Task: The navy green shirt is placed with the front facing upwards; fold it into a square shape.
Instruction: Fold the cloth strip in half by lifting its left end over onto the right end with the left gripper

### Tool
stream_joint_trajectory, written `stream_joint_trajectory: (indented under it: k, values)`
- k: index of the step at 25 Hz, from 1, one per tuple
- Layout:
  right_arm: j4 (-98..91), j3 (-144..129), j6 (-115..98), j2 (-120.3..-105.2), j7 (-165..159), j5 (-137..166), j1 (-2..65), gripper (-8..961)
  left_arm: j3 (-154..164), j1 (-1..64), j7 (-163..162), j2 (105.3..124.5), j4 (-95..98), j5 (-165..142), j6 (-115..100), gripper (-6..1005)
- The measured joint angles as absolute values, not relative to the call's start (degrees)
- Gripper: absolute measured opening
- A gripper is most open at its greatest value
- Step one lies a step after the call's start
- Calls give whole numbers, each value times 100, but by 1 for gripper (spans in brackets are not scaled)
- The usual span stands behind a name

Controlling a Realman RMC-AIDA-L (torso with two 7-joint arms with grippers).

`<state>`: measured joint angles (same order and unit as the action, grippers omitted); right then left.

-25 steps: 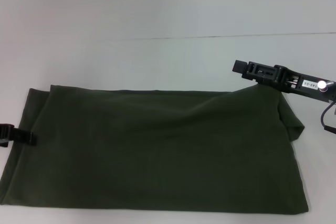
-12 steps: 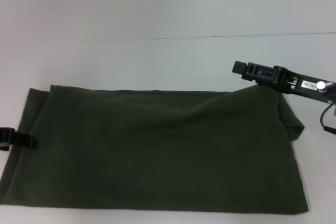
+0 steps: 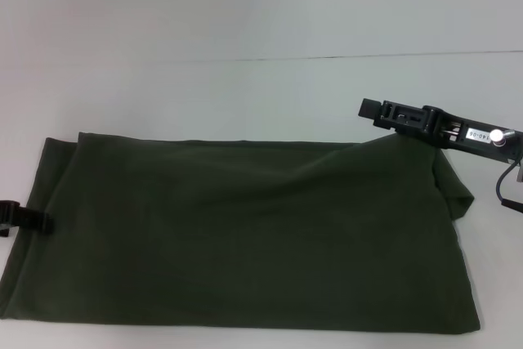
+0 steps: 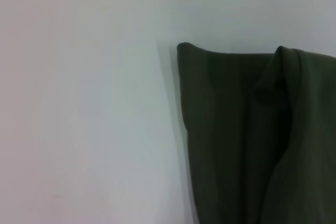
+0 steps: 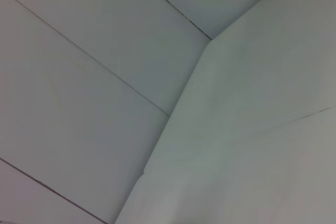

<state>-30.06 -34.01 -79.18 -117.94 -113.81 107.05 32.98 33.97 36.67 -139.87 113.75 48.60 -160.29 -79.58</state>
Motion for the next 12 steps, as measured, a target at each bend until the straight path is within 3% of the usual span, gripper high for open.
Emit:
stream_joint_trajectory:
  k: [6,12]
  values:
    - [-2993,-3453,-7910,-11791,-11387,10705,3305,688,3402,3681,-13999,11379,4860,-16060,-7960,829]
    - [-3331,-4318,-8111,-11605,-11087,10779,3331,688,3393,3683,-13984,11380,4860,-16060,-8015,828]
